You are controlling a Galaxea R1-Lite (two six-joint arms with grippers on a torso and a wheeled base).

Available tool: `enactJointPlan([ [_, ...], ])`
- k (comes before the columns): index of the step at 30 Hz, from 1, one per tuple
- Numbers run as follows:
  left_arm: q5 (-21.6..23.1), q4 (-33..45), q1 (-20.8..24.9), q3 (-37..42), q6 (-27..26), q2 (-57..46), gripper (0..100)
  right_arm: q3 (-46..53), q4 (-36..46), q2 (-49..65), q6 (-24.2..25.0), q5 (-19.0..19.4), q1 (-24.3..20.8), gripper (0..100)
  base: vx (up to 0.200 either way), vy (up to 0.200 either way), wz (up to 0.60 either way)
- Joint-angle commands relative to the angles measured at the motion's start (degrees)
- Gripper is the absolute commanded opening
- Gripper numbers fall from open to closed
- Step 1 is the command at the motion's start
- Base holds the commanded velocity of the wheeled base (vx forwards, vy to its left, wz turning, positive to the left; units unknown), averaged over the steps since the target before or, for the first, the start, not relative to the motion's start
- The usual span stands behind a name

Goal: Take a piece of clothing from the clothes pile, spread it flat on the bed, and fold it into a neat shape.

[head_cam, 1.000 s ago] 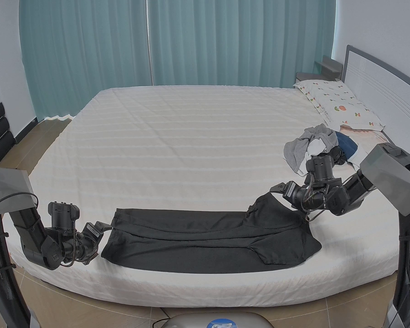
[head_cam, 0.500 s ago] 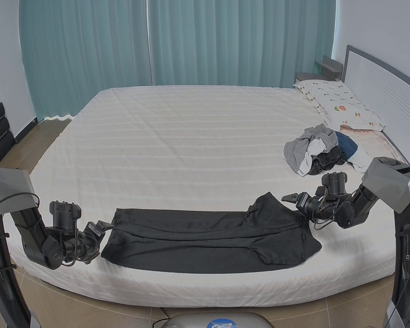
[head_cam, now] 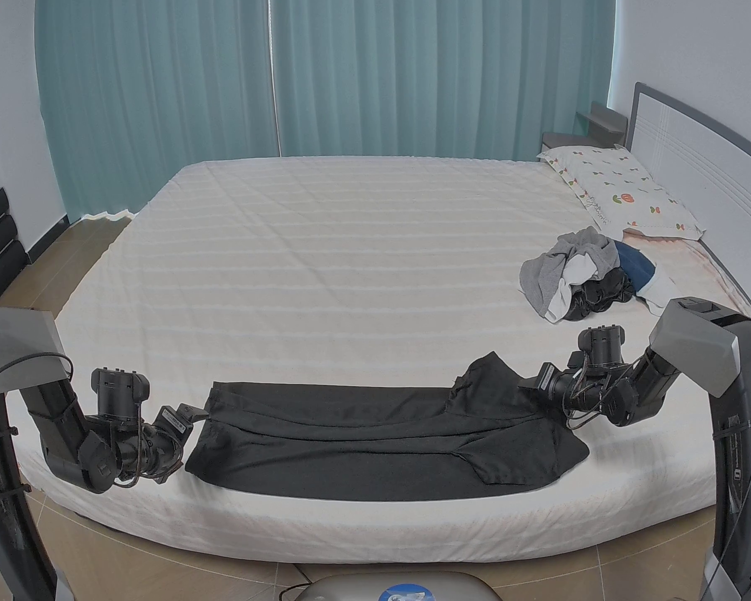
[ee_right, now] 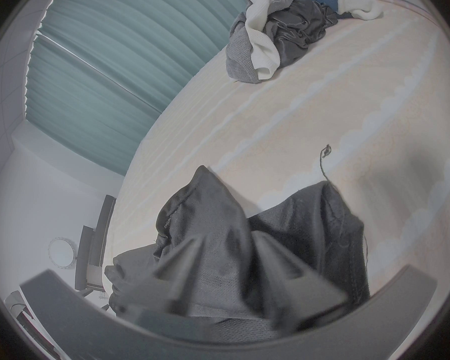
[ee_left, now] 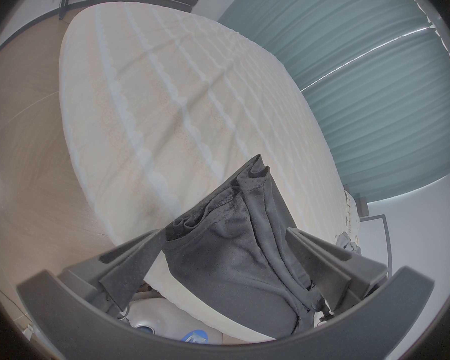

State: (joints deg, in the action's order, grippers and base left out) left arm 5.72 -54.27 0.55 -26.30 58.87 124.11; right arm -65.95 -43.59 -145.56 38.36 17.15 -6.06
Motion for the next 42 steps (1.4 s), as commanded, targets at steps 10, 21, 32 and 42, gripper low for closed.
enactJointPlan([
  [10,0.00,-0.13,-0.02,0.37,-0.07,0.08,100,3.81,-0.18,2.91,0.31,0.25,2.10,0,0.000,0.000,0.00],
  [21,0.00,-0.13,-0.02,0.54,-0.07,0.08,100,14.36,-10.37,5.72,-0.75,5.52,2.89,0,0.000,0.000,0.00],
  [32,0.00,-0.13,-0.02,0.54,-0.07,0.08,100,19.46,-11.78,7.04,-5.93,6.31,3.33,0,0.000,0.000,0.00],
  [42,0.00,-0.13,-0.02,0.54,-0.07,0.08,100,21.74,-11.78,8.80,-7.78,10.71,4.83,0,0.000,0.000,0.00],
])
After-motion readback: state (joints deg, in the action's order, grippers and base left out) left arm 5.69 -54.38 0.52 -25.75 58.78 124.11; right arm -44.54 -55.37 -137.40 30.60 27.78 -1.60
